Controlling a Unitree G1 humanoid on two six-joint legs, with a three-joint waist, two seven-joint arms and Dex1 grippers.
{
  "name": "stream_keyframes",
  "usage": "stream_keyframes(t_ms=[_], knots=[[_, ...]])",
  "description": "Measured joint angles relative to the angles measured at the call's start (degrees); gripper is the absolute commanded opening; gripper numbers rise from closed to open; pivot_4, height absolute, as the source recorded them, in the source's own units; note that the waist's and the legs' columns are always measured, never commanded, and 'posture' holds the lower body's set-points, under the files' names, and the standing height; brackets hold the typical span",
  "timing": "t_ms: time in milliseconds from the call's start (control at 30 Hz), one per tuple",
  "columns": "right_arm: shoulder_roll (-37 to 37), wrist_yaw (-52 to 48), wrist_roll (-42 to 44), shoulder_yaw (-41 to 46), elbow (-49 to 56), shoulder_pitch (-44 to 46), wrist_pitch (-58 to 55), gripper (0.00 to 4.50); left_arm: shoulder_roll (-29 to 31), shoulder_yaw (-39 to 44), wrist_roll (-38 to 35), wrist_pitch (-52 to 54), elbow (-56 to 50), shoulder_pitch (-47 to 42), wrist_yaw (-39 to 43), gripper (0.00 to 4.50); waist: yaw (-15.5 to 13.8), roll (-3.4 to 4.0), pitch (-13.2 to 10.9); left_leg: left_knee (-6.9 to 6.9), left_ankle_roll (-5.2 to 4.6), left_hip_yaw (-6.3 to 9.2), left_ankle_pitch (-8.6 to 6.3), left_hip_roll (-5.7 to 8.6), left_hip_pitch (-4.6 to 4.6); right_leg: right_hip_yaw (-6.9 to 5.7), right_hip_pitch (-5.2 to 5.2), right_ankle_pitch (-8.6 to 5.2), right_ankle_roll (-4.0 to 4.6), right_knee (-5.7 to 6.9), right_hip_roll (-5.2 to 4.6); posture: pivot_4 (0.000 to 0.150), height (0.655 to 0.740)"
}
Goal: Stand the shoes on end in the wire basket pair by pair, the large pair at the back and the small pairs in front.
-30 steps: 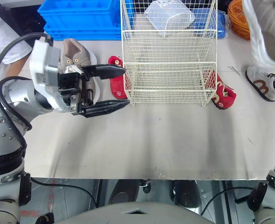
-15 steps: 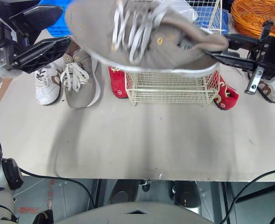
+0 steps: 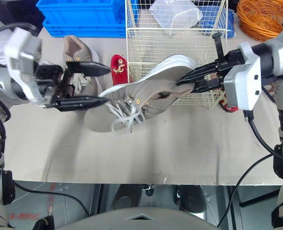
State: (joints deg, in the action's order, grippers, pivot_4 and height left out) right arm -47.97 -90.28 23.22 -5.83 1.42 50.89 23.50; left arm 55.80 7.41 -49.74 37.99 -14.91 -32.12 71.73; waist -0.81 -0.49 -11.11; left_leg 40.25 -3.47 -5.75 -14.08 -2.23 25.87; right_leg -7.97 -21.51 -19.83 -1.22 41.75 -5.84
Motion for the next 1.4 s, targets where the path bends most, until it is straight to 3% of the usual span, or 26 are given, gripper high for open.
stream_keyframes(t_ms=[167,367,467,767,967,1000,1133,1267,1400], knots=[[0.04,-0.22,-0.42,-4.32,-2.91,2.99,6.55,0.01,1.05,-8.61,8.41,-3.91,2.48,-3.68,7.57,4.50,0.13,-0.02,-0.02,0.03,0.00,-0.01,0.00,-0.02,0.05,0.01,-0.07,0.00,0.00,0.06,0.03,0.150,0.6860],[0.74,-0.30,-0.19,-5.12,-3.71,3.96,4.93,0.01,-1.11,-14.71,16.10,-9.49,6.96,-10.41,13.49,4.50,0.18,-0.02,-0.02,0.06,0.00,-0.03,0.00,-0.03,0.05,0.02,-0.08,0.00,0.00,0.09,0.04,0.150,0.6860],[0.98,-0.29,-0.12,-5.66,-3.48,4.03,1.76,0.00,-2.29,-16.41,18.52,-10.40,8.33,-11.99,14.84,3.68,0.17,-0.02,-0.03,0.06,0.00,-0.02,0.00,-0.03,0.06,0.02,-0.08,0.00,0.00,0.10,0.03,0.150,0.6860],[1.64,0.40,0.80,-5.75,0.78,4.70,-9.16,0.00,-4.12,-19.16,24.91,-12.70,9.91,-15.03,18.08,0.12,0.14,-0.03,-0.04,0.06,0.00,-0.01,0.00,-0.03,0.09,-0.01,-0.10,0.00,0.01,0.09,0.02,0.150,0.6860],[2.15,0.40,0.72,-4.90,0.91,5.85,-9.69,0.00,-5.43,-18.20,25.70,-12.56,10.15,-15.53,18.15,0.01,0.15,-0.03,-0.04,0.06,0.00,0.00,0.00,-0.03,0.09,-0.02,-0.10,0.00,0.00,0.09,0.01,0.150,0.6860],[1.89,0.46,0.71,-4.34,0.90,5.86,-9.83,0.89,-6.13,-17.48,25.54,-12.14,10.45,-15.51,17.73,0.01,0.10,-0.03,-0.04,0.06,0.00,0.01,0.01,-0.03,0.09,-0.02,-0.09,0.00,0.01,0.09,0.01,0.150,0.6860],[1.34,2.21,2.74,-0.12,2.09,6.01,-12.82,2.57,-8.88,-15.67,23.44,-9.25,10.73,-14.59,15.00,0.01,0.03,-0.05,-0.05,0.07,0.00,0.03,0.01,-0.02,0.11,-0.05,-0.07,0.01,0.01,0.08,-0.03,0.150,0.6860],[-1.83,8.30,6.10,6.01,5.57,2.53,-21.68,4.44,-14.44,-8.92,15.87,-3.32,7.47,-10.74,6.81,0.01,0.04,-0.07,-0.06,0.07,0.00,0.12,0.01,-0.02,0.14,-0.14,-0.03,0.01,0.02,0.08,-0.07,0.150,0.6860],[-4.11,15.35,11.26,11.59,8.60,-2.07,-33.10,4.44,-15.69,-3.76,10.43,-0.16,3.65,-8.82,1.61,0.01,0.15,-0.05,-0.05,0.05,-0.01,0.11,0.01,-0.01,0.11,-0.15,0.01,0.01,0.02,0.09,-0.08,0.150,0.6860]])
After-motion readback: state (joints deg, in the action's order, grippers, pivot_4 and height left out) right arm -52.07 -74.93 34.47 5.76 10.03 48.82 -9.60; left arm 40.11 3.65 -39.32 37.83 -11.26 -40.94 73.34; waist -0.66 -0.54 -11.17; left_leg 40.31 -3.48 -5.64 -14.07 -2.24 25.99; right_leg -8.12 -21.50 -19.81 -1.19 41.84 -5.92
